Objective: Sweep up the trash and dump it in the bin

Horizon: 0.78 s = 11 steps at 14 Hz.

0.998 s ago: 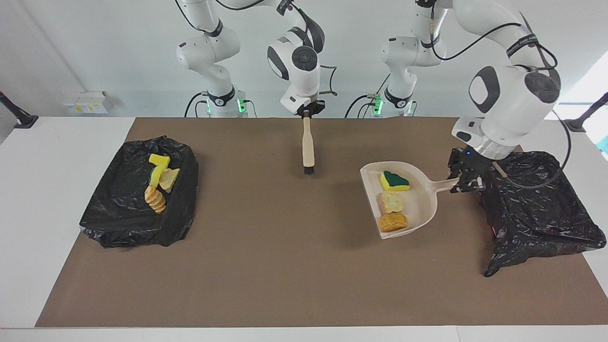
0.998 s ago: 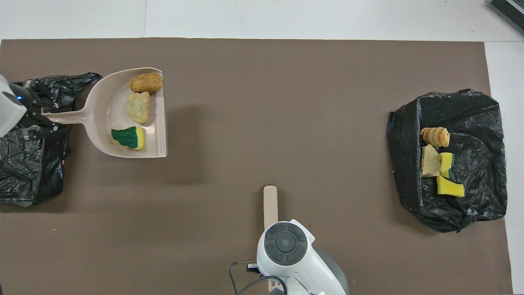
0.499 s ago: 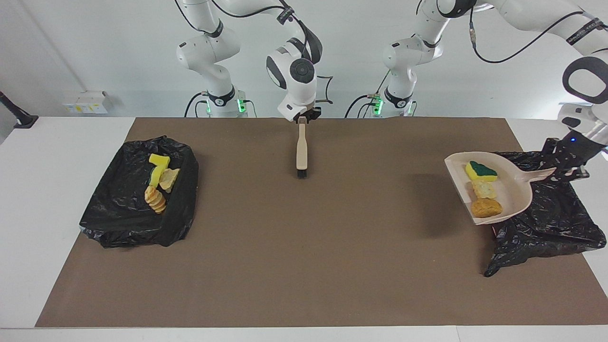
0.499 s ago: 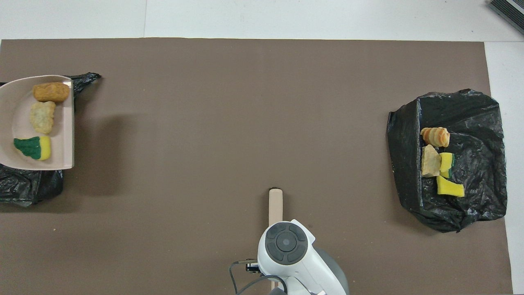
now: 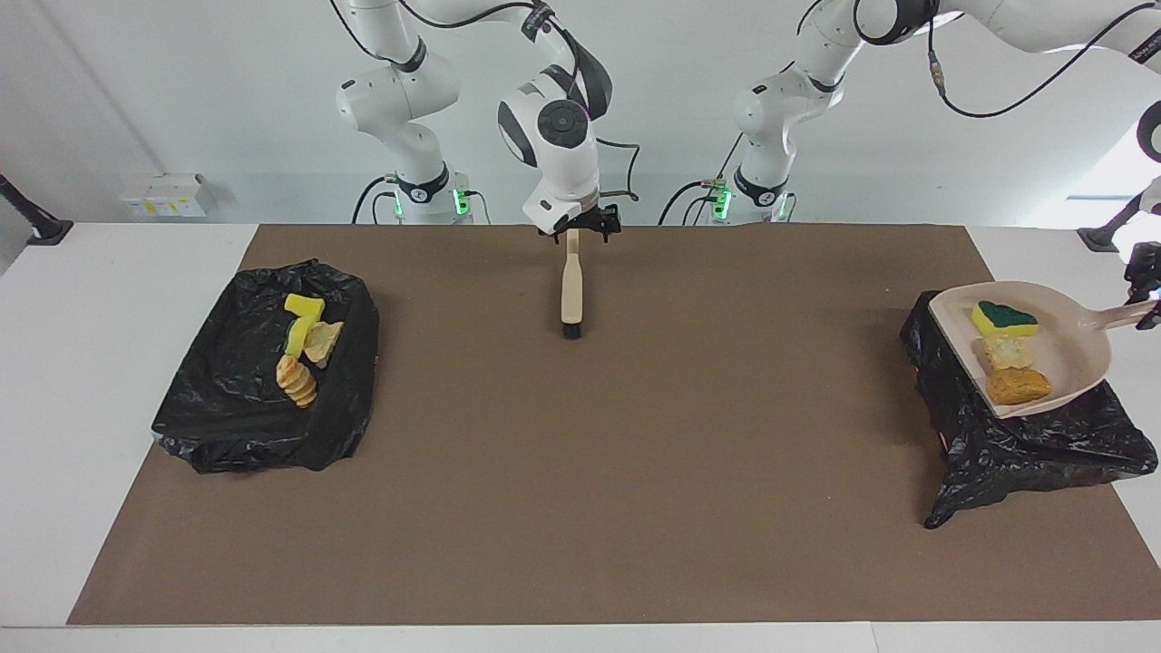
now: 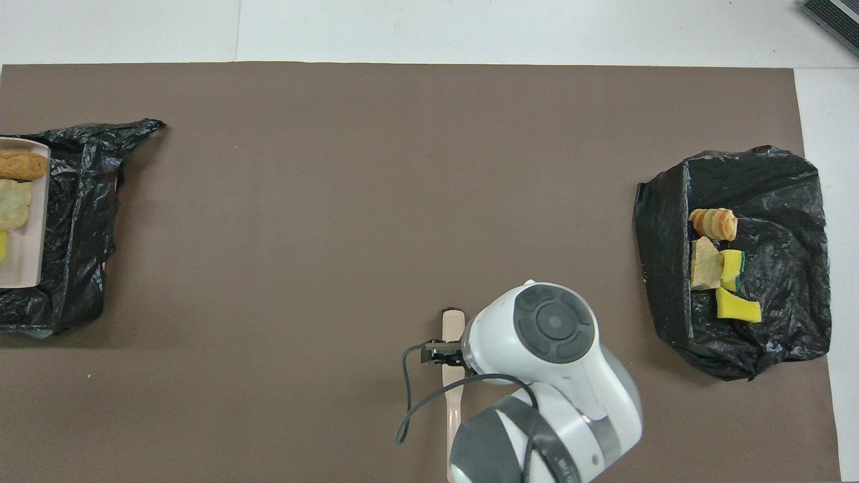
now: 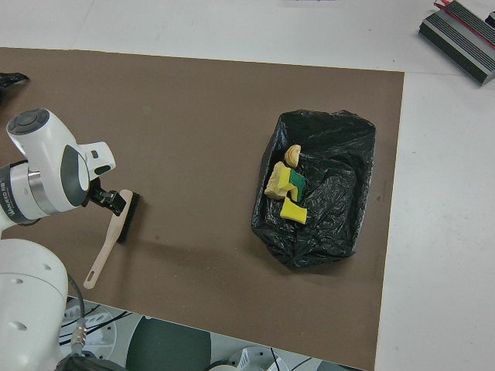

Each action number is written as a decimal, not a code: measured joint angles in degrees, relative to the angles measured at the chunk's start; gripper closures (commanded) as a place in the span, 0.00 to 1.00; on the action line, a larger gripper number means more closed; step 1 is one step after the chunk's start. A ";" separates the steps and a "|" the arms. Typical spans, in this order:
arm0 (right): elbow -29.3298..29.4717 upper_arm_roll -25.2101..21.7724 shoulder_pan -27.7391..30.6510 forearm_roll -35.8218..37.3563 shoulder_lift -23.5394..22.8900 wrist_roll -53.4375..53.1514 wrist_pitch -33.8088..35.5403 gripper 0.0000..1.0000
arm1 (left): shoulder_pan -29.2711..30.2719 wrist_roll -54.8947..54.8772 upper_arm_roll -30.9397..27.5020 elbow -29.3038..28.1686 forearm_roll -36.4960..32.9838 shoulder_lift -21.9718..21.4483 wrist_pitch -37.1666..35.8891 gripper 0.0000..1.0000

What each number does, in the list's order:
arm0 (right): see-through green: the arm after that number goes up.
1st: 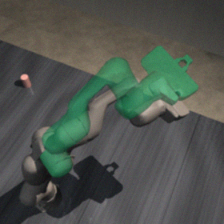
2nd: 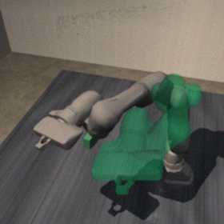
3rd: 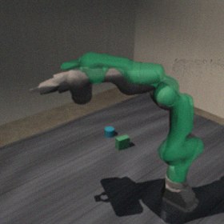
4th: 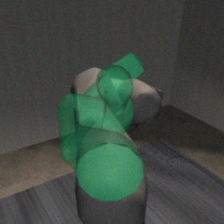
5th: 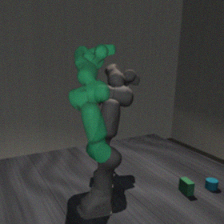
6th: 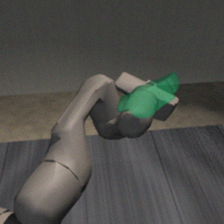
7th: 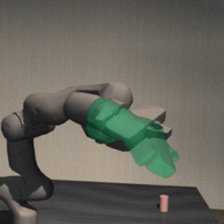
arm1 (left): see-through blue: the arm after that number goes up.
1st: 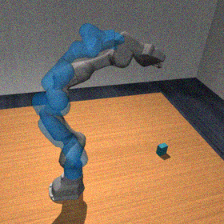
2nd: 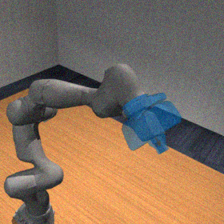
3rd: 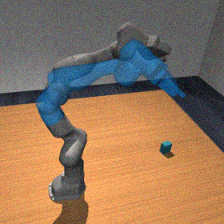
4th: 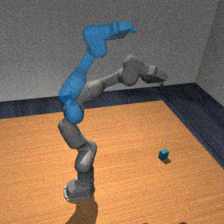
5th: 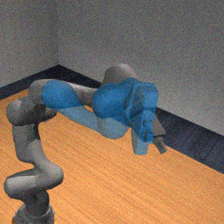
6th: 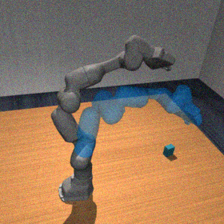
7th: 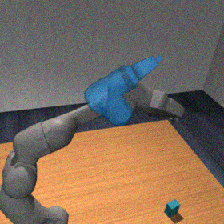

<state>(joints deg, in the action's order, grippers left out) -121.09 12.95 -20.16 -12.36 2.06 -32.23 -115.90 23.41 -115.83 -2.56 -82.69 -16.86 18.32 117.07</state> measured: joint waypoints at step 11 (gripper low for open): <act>13.84 -0.16 10.85 8.04 1.71 7.32 13.24 0.00 | -7.42 31.78 0.48 -13.88 -42.58 -9.45 2.50 1.00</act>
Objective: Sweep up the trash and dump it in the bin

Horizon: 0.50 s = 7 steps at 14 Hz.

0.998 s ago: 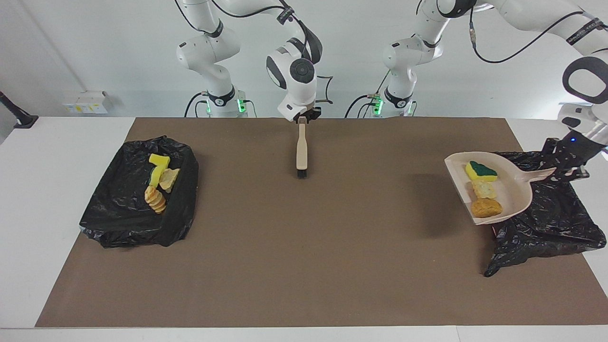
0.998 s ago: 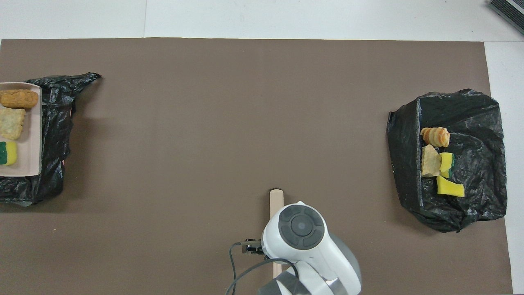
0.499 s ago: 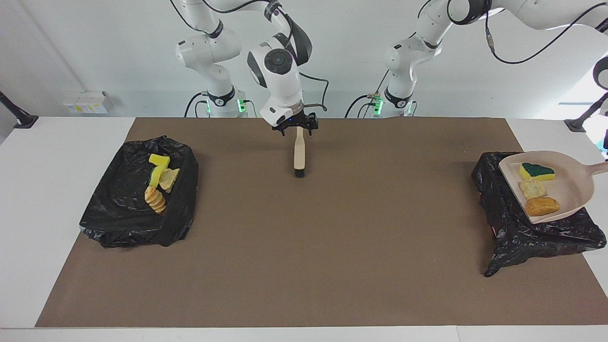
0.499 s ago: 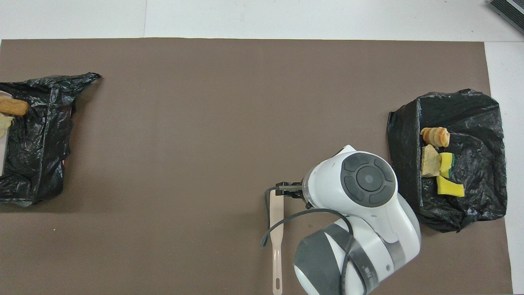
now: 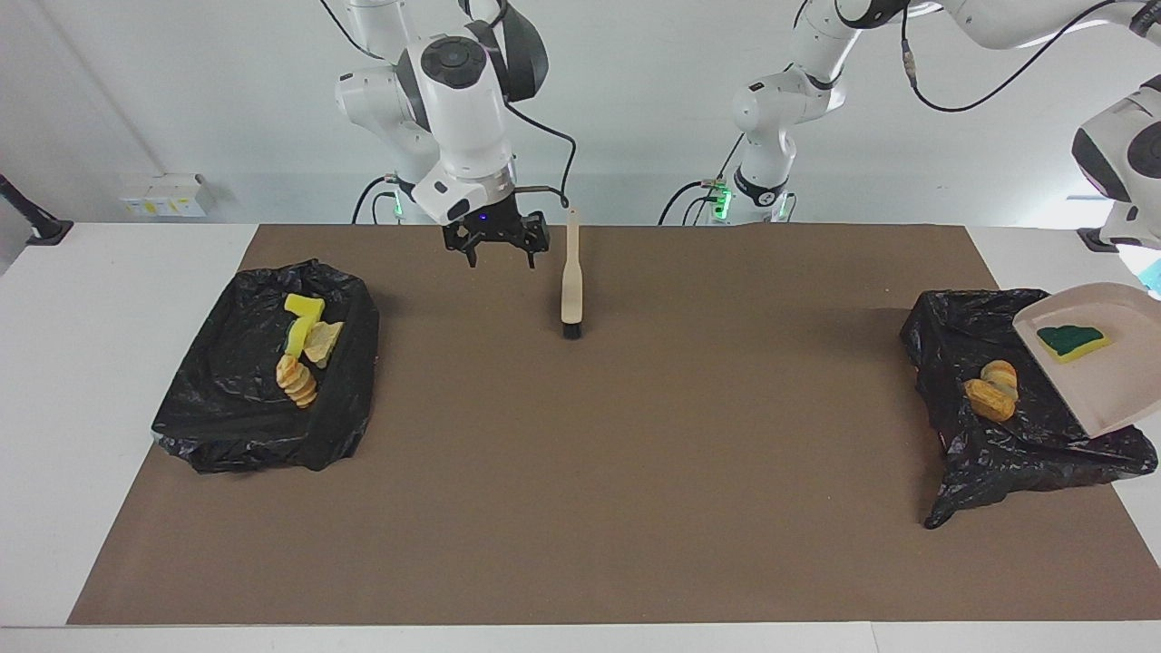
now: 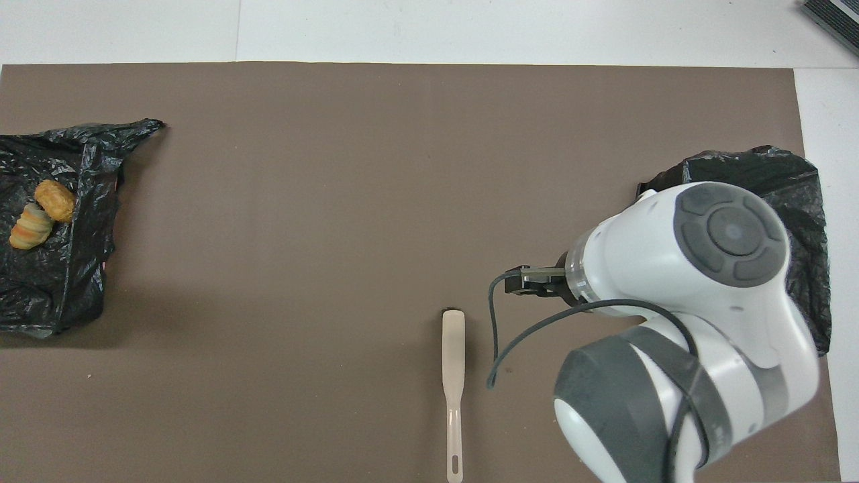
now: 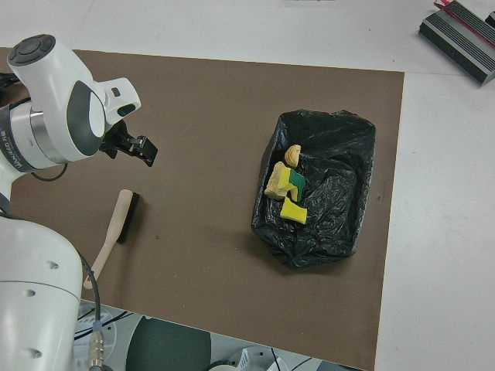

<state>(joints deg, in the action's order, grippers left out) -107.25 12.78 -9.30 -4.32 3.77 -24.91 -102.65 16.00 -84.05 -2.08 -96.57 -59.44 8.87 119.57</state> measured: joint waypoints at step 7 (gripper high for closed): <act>8.21 -5.05 5.76 0.16 3.97 9.71 10.43 0.00 | -8.98 8.98 0.10 -3.59 -12.31 -3.62 -14.04 1.00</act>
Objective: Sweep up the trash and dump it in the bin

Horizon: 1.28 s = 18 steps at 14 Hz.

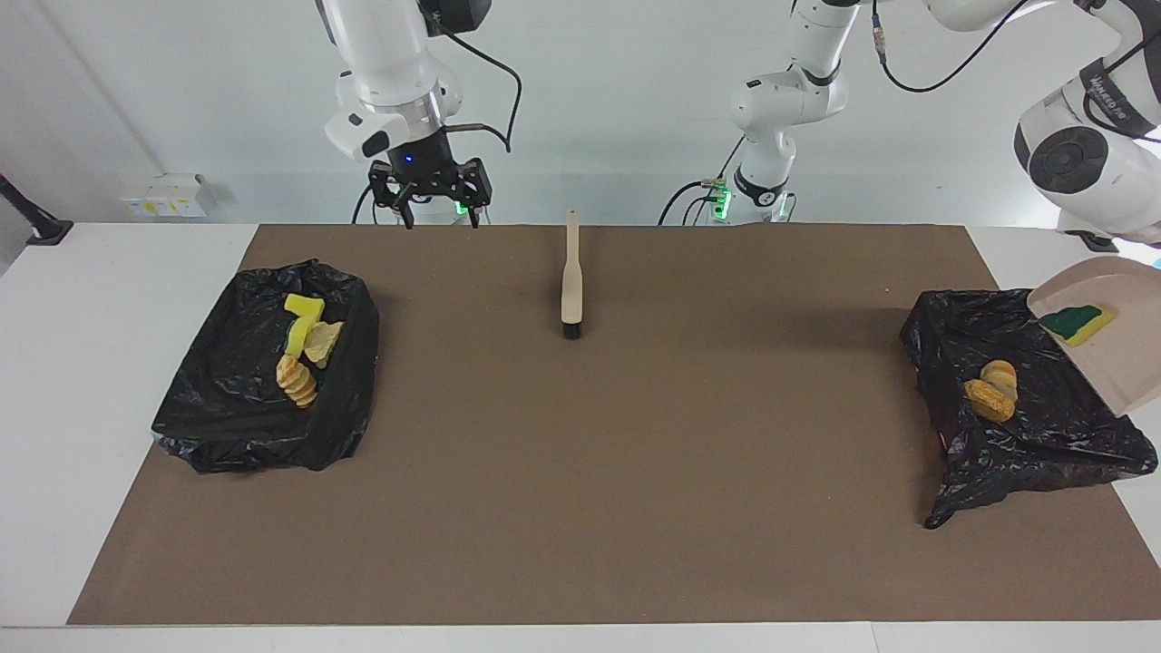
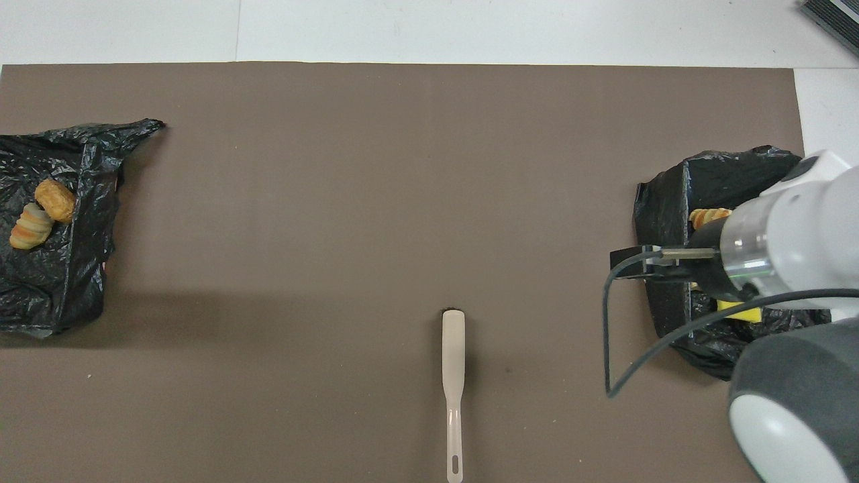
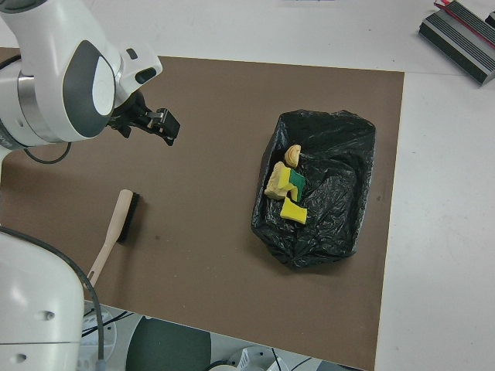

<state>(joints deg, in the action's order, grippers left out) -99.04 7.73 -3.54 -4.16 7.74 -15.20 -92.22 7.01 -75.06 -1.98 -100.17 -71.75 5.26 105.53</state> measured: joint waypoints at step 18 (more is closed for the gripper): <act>6.13 -6.25 4.60 3.55 -2.31 13.52 5.67 0.00 | -11.25 8.94 1.13 0.22 12.10 -1.21 -6.90 1.00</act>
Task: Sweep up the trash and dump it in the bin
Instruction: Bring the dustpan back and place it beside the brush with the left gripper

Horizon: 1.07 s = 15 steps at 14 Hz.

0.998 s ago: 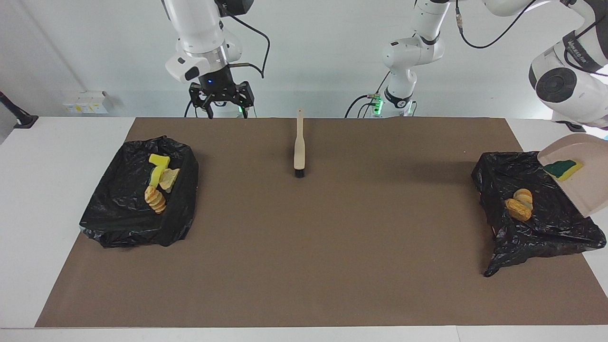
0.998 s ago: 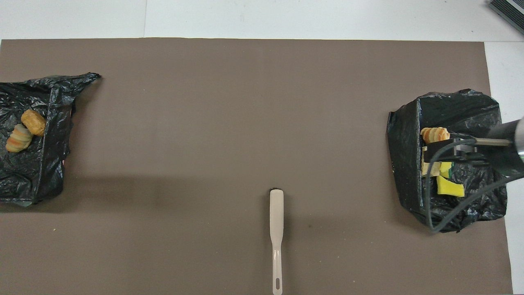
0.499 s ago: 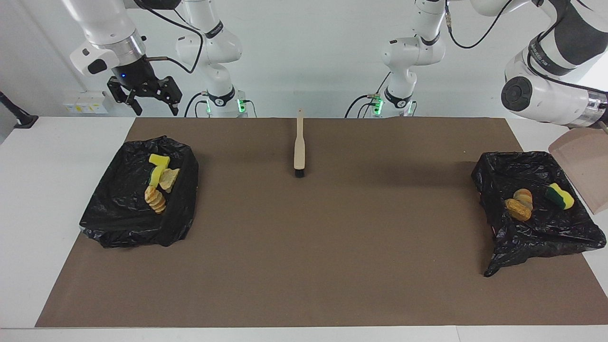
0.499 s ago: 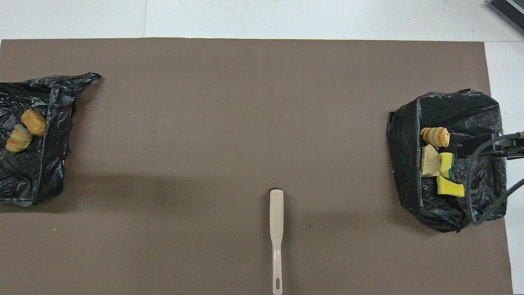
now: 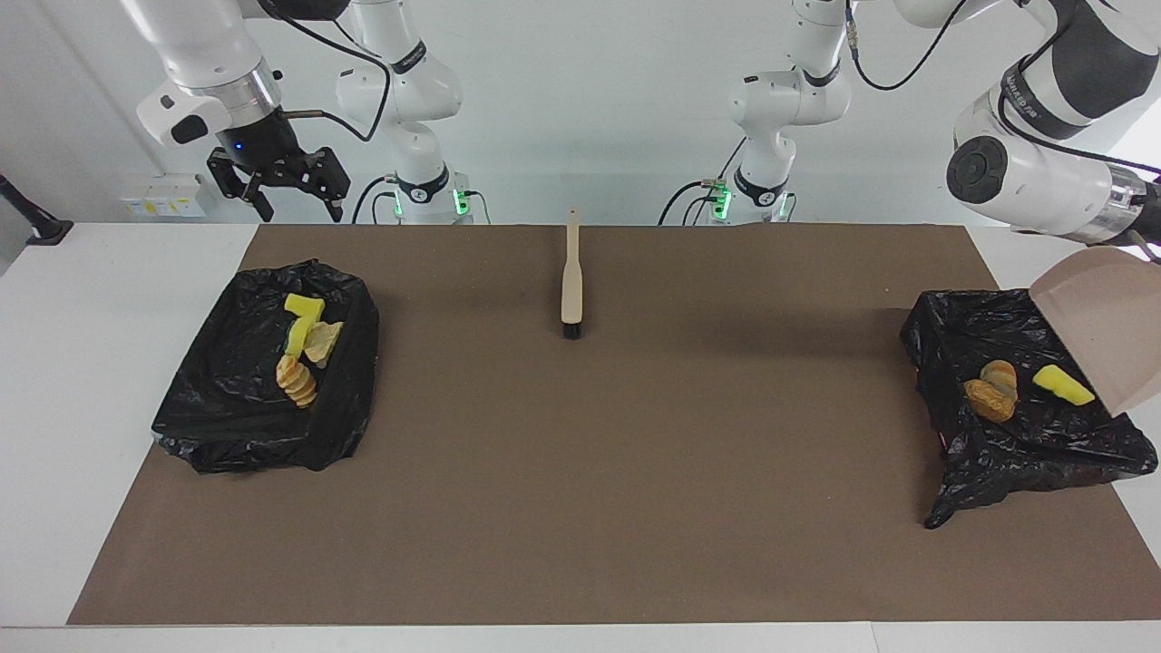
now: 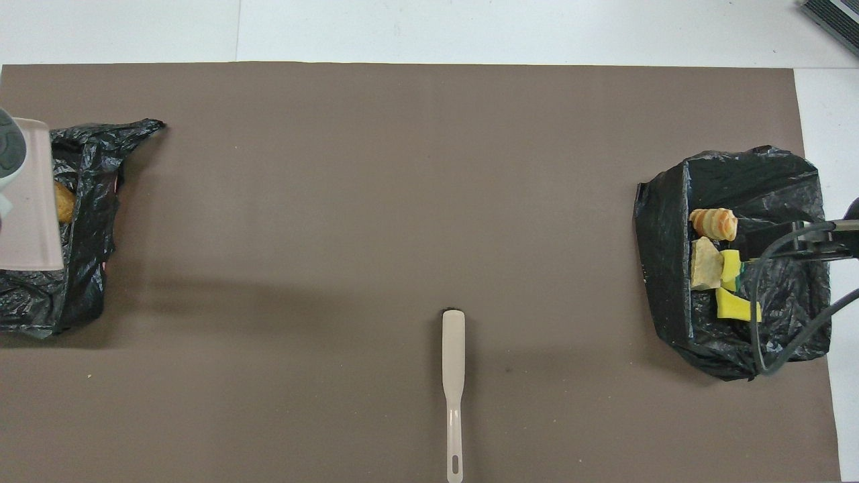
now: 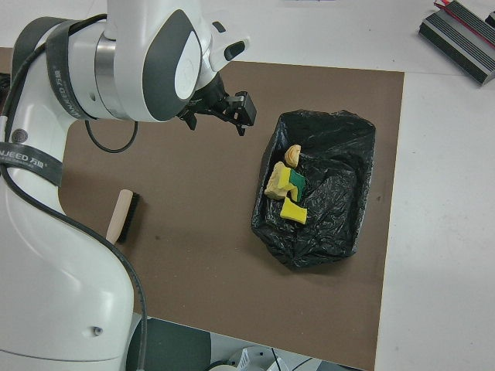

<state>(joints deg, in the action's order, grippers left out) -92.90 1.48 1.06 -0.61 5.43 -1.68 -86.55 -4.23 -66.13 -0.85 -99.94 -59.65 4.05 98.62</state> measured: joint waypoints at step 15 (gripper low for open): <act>0.35 -1.65 -1.33 0.24 0.15 0.00 0.95 0.00 | -9.29 54.87 0.77 -1.01 53.68 0.28 -3.81 1.00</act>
<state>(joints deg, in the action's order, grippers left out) -92.55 -0.18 -0.27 -0.37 5.57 -1.68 -85.60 -13.52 -11.26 -0.09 -100.96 -5.97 4.33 94.82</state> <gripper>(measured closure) 0.000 0.692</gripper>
